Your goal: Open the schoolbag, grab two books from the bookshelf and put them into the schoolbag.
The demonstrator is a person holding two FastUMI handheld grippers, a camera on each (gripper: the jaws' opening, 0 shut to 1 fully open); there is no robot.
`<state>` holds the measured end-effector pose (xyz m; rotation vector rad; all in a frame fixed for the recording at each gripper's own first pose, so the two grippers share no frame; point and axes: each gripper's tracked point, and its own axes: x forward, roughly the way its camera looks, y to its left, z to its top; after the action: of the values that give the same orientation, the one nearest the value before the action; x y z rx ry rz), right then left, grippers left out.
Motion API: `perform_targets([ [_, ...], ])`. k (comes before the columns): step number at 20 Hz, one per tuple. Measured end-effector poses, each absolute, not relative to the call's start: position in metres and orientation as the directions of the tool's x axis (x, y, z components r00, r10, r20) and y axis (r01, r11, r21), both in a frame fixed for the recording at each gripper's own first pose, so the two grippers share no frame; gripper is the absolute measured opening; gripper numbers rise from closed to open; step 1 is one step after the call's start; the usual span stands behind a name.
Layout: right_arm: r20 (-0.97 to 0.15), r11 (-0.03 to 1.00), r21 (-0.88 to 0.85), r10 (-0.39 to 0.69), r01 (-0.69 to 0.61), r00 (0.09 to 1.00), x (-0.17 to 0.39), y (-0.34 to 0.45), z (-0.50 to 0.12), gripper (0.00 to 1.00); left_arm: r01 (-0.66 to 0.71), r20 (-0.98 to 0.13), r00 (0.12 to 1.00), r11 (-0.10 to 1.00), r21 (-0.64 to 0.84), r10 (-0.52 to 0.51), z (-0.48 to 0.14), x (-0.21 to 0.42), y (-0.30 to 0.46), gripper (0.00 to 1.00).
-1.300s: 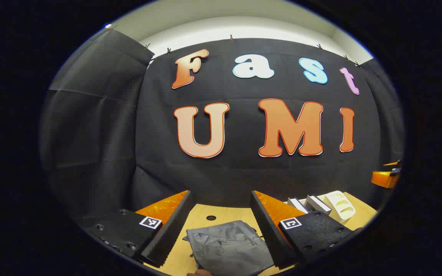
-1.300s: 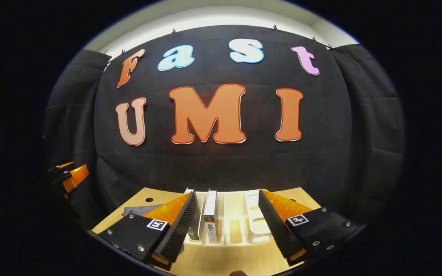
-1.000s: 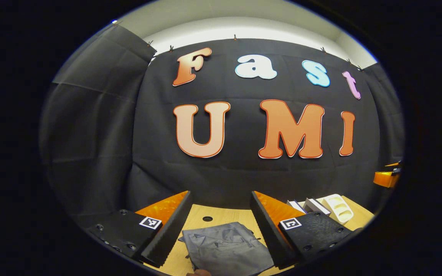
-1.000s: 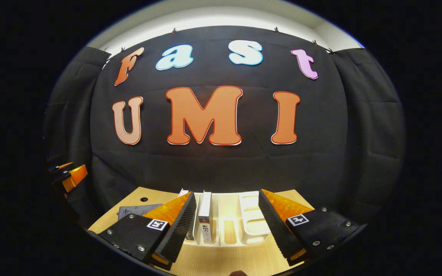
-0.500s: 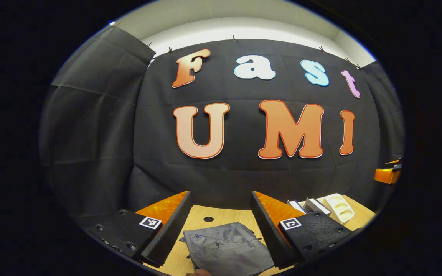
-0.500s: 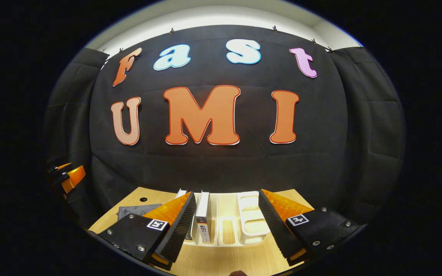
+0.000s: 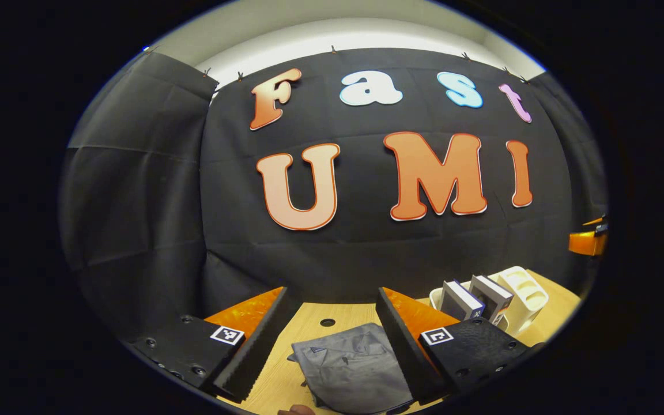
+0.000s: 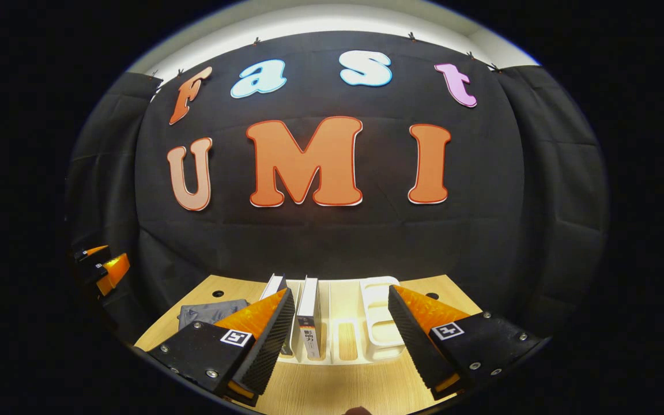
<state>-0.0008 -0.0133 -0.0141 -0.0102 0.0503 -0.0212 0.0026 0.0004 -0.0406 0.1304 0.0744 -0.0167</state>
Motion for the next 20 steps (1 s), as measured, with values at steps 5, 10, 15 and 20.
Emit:
perform_targets([
  [5, -0.099, 0.998, -0.059, -0.008, 0.002, 0.995, -0.003, -0.010, -0.037, 0.97, 0.102, -0.158, 0.986, 0.949, 0.299, -0.056, -0.081, -0.005, -0.002, 0.97],
  [10, -0.202, 1.000, -0.010, 0.019, -0.021, 0.979, -0.002, -0.006, -0.071, 0.98, 0.188, -0.254, 0.964, 0.885, 0.426, -0.082, -0.138, -0.018, -0.010, 0.97],
  [15, -0.274, 1.000, -0.011, -0.007, 0.005, 0.962, -0.004, -0.020, -0.097, 0.97, 0.307, -0.389, 0.915, 0.808, 0.503, -0.106, -0.218, -0.031, -0.024, 0.97],
  [20, -0.322, 0.999, -0.039, -0.044, 0.034, 0.946, -0.004, -0.032, -0.118, 0.98, 0.424, -0.503, 0.854, 0.739, 0.523, -0.133, -0.282, -0.055, -0.038, 0.98],
])
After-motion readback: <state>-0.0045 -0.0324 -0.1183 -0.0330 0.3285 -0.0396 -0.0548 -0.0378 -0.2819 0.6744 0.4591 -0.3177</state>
